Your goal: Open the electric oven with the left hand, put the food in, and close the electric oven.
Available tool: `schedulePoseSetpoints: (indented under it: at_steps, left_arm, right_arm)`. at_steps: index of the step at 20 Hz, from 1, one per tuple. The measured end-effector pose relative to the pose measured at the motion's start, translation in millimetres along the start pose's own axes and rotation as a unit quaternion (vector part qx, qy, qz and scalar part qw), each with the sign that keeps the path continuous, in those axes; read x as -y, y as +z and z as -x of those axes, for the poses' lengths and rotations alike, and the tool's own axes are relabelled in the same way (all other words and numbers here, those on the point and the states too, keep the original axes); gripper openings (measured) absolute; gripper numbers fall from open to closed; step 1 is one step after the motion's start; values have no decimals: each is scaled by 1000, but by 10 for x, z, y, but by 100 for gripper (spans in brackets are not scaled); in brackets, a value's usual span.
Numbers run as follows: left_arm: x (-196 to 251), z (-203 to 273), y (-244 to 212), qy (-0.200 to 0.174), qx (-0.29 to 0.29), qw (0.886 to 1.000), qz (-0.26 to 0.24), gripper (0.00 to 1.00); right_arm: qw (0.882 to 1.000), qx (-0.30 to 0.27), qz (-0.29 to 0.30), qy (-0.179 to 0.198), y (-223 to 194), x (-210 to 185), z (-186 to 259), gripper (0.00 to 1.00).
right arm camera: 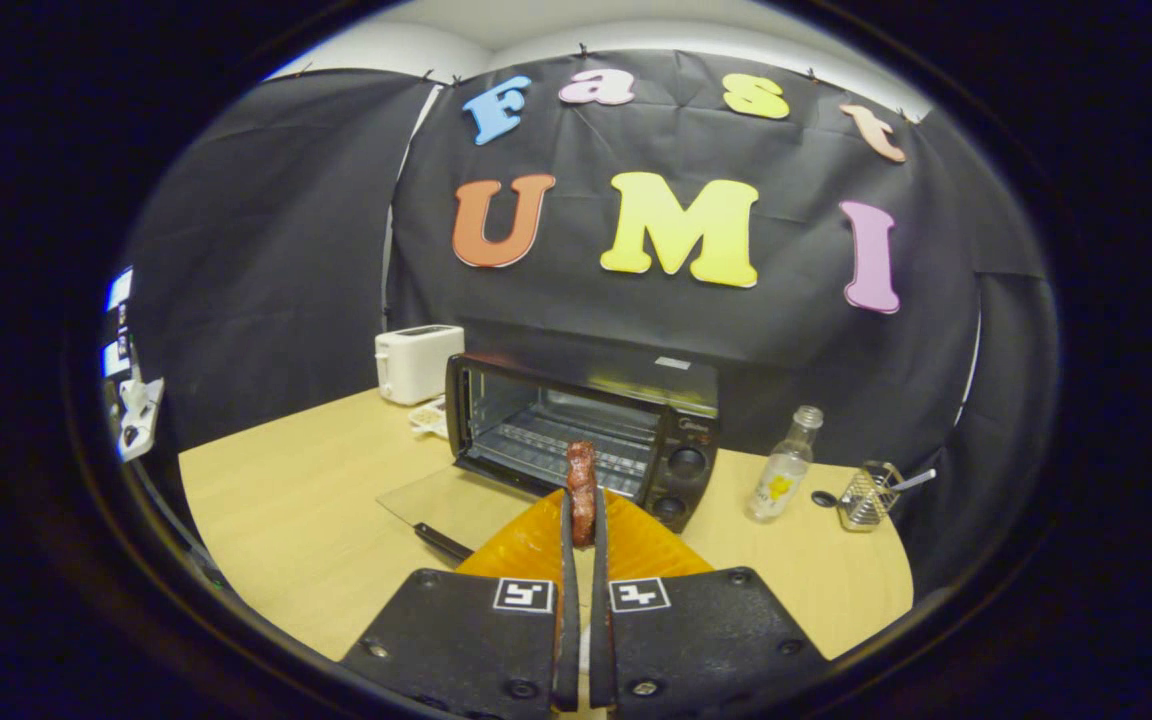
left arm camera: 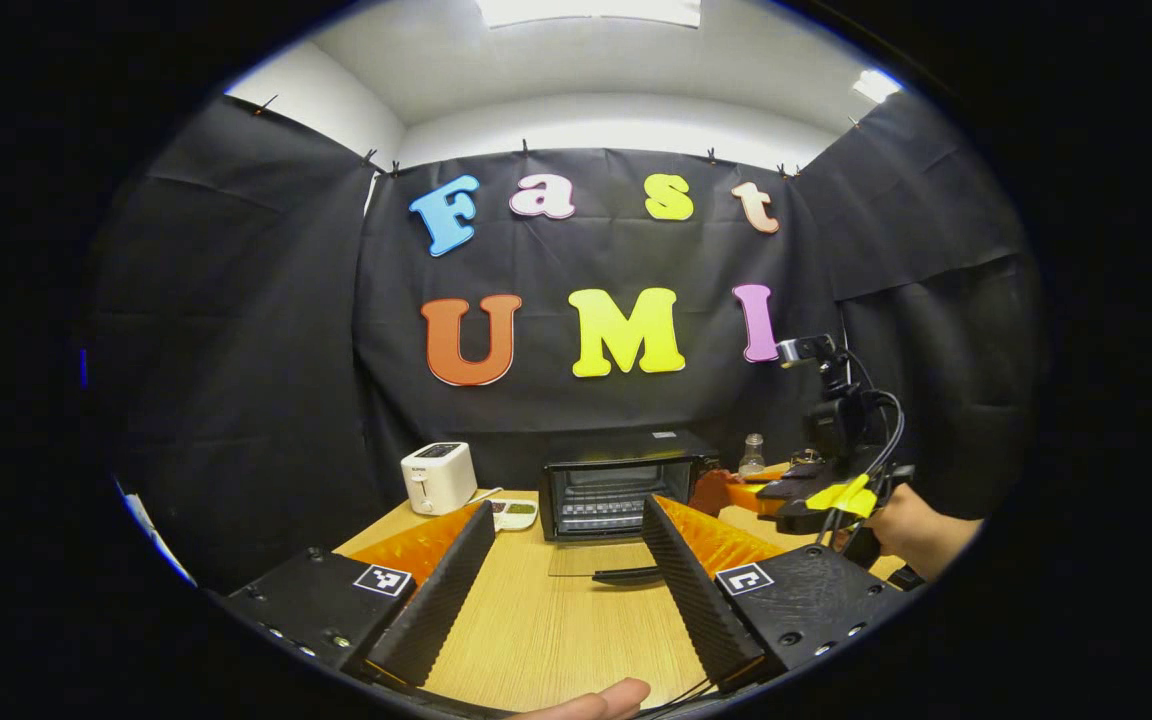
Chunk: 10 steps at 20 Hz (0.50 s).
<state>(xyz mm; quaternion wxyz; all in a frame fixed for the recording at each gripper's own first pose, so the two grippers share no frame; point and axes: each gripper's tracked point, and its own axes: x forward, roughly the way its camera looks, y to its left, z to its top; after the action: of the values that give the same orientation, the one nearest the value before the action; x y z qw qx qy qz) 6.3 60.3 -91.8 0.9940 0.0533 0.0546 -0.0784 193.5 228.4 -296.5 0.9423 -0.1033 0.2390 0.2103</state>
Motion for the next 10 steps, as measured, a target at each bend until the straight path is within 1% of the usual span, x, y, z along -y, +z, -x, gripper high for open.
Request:
schedulePoseSetpoints:
  at_steps: [4,7,10]
  left_arm:
    - [-58,-43,-70,0,-4,1000,10,95]
    - [-118,-97,-151,-4,-13,1000,18,95]
    - [-285,-142,-142,17,-5,1000,17,95]
  right_arm:
    - [1000,3,-13,6,-61,-199,-404,7]
    - [996,23,-80,11,12,-309,-680,7]
    - [986,45,-159,13,133,-334,-978,7]
